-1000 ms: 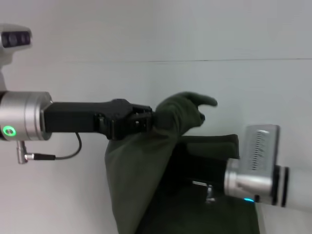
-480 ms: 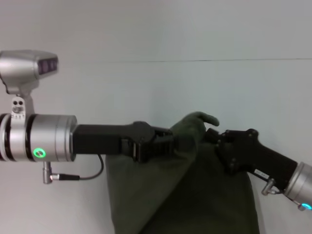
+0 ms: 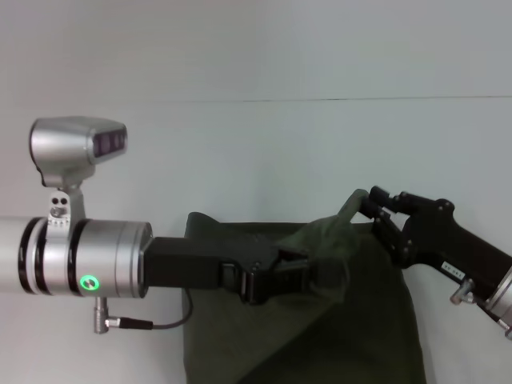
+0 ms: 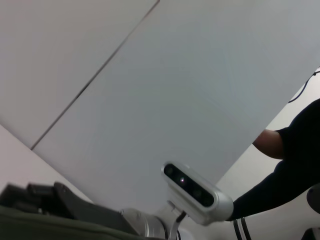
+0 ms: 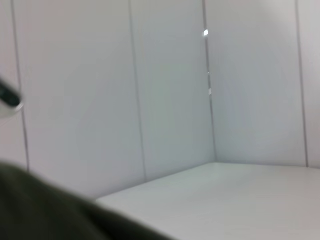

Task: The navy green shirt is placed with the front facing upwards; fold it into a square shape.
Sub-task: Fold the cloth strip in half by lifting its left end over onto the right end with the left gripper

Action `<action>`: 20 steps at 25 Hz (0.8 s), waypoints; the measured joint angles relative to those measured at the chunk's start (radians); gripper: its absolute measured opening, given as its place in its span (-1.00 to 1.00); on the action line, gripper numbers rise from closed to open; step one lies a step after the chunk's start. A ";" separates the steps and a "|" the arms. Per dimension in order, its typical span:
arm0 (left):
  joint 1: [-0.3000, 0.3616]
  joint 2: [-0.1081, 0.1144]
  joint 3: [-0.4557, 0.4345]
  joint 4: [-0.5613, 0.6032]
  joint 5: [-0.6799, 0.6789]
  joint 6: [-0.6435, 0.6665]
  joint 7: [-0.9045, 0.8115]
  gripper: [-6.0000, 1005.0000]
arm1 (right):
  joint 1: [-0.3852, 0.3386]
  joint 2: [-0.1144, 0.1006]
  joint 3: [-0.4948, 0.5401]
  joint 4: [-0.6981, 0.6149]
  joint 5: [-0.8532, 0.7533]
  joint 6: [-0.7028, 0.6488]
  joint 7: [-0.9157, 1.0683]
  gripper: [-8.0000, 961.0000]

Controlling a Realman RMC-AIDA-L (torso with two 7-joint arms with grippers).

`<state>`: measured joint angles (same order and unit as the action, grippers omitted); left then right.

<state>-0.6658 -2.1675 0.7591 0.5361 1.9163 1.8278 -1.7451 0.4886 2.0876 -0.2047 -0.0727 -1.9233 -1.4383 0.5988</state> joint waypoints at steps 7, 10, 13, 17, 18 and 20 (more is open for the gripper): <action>-0.008 -0.004 0.051 -0.084 0.000 -0.043 0.029 -0.93 | -0.001 0.000 0.042 -0.011 0.001 -0.019 0.011 -0.46; -0.012 -0.006 0.104 -0.122 0.000 -0.063 0.040 -0.93 | -0.001 0.000 0.072 -0.012 0.001 -0.024 0.012 -0.32; -0.018 -0.007 0.150 -0.165 0.000 -0.092 0.047 -0.92 | 0.003 0.000 0.091 -0.012 0.001 -0.029 0.012 -0.27; -0.025 -0.008 0.173 -0.213 0.000 -0.140 0.048 -0.91 | 0.012 0.000 0.102 -0.012 0.001 -0.034 0.012 -0.02; -0.026 -0.009 0.174 -0.223 0.000 -0.152 0.048 -0.86 | 0.014 0.000 0.102 -0.012 0.001 -0.034 0.012 0.05; -0.027 -0.010 0.175 -0.233 0.000 -0.163 0.048 -0.76 | 0.020 0.000 0.104 -0.012 0.001 -0.033 0.012 0.13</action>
<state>-0.6926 -2.1770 0.9338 0.3028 1.9159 1.6649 -1.6972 0.5084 2.0880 -0.1012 -0.0843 -1.9218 -1.4710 0.6106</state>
